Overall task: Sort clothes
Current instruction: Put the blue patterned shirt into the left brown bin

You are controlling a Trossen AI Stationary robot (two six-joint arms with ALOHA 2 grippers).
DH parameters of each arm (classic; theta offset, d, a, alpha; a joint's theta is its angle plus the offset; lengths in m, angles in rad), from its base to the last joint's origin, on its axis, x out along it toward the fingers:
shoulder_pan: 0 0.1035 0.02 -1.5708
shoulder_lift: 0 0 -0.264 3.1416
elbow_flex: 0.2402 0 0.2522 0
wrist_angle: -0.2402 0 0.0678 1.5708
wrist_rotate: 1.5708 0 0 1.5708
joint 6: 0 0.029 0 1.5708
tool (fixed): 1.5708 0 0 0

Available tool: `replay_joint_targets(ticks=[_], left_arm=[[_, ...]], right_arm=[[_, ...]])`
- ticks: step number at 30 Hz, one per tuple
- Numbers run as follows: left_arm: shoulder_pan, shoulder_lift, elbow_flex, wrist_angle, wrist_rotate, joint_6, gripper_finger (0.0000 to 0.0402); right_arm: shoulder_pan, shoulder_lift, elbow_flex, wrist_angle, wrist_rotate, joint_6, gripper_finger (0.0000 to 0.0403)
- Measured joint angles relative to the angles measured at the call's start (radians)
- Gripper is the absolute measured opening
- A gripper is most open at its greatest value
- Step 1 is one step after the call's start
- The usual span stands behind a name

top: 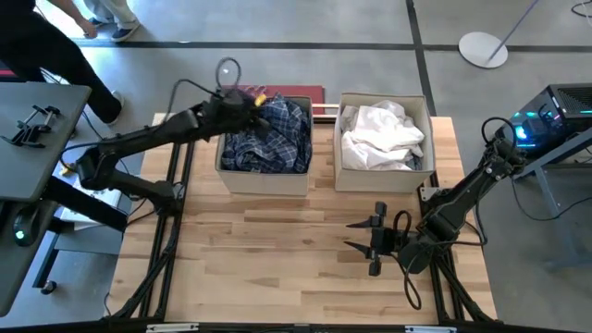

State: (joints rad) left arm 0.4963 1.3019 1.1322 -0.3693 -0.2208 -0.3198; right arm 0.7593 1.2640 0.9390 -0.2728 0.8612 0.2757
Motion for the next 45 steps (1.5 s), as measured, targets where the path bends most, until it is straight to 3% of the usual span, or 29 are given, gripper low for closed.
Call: replay_joint_targets(ticks=[8,13,19,25,35,39,41,45], left_arm=[[0.002,0.187,-0.221,0.094,0.017,-0.077,0.0203],[0.003,0.273,-0.261,0.111,0.045,-0.098,0.0197],[0.000,0.198,-0.182,0.044,0.063,-0.089,0.0189],[-0.022,0.039,-0.057,0.034,0.210,-0.096,0.0182],[-0.141,-0.126,-0.019,-0.036,0.187,-0.115,0.0165],[-0.221,-0.142,-0.019,-0.140,0.185,-0.166,0.0159],[-0.278,-0.142,-0.019,-0.204,0.169,-0.197,0.0156],[-0.385,-0.135,-0.019,-0.350,-0.031,-0.261,0.0145]], right_arm=[[0.000,0.000,0.000,0.000,0.000,0.002,0.0179],[0.000,0.000,0.000,-0.008,0.000,0.012,0.0179],[0.000,0.000,0.000,-0.006,0.004,0.013,0.0179],[-0.047,0.000,0.000,-0.002,0.052,0.117,0.0179],[-0.328,0.001,0.016,0.013,-0.162,0.139,0.0179],[-0.491,0.010,0.060,0.068,-0.399,0.107,0.0179],[-0.554,0.031,0.097,0.059,-0.458,0.082,0.0178],[-0.670,0.110,0.226,-0.018,-0.536,0.037,0.0166]])
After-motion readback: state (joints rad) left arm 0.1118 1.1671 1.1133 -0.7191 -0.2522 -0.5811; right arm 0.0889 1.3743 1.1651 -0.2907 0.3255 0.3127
